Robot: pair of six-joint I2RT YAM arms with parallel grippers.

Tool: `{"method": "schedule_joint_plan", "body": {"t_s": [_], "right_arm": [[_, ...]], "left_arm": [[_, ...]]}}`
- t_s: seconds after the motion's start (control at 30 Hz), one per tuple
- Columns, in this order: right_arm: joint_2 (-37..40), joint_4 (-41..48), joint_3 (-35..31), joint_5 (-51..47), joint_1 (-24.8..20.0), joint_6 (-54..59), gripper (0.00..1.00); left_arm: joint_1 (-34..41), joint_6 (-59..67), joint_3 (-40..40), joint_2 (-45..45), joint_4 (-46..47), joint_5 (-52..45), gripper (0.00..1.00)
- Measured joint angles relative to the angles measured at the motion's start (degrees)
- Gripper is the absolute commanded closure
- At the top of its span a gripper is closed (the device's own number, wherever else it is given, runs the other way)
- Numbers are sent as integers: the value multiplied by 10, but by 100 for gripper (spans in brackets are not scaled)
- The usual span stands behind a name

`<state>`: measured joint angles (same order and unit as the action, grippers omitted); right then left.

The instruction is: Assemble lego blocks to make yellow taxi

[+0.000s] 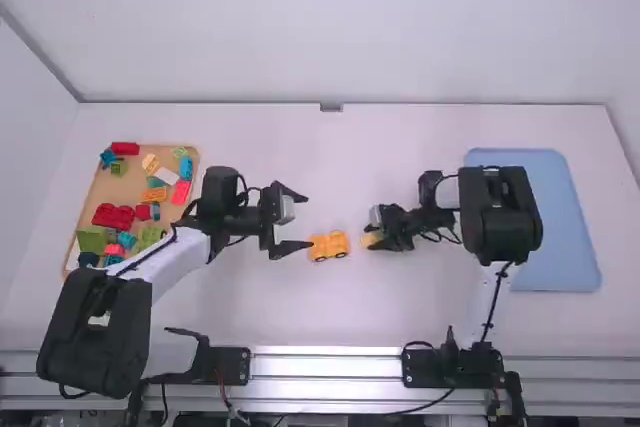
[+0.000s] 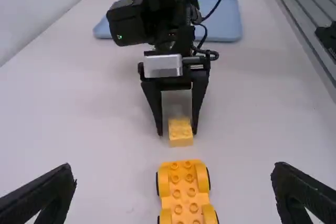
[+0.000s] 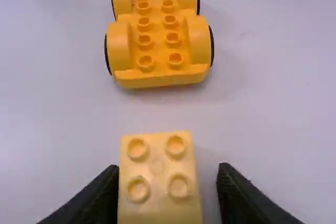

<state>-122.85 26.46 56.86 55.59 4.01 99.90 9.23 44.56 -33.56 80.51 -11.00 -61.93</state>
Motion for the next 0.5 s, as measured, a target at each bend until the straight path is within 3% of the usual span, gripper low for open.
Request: {"method": "schedule_joint_plan", "body": {"t_s": [0.1, 0.17, 0.23, 0.3, 0.5], "right_arm": [[0, -20, -10, 11, 6, -24, 68], [0, -21, -11, 13, 6, -33, 67], [0, -18, -11, 14, 5, -41, 47], [0, -12, -11, 16, 3, -44, 45], [0, -8, -11, 18, -9, -49, 57]], "left_arm": [[0, 0, 0, 0, 0, 0, 1], [0, 0, 0, 0, 0, 0, 1], [0, 0, 0, 0, 0, 0, 1], [0, 0, 0, 0, 0, 0, 1], [0, 0, 0, 0, 4, 0, 1]]}}
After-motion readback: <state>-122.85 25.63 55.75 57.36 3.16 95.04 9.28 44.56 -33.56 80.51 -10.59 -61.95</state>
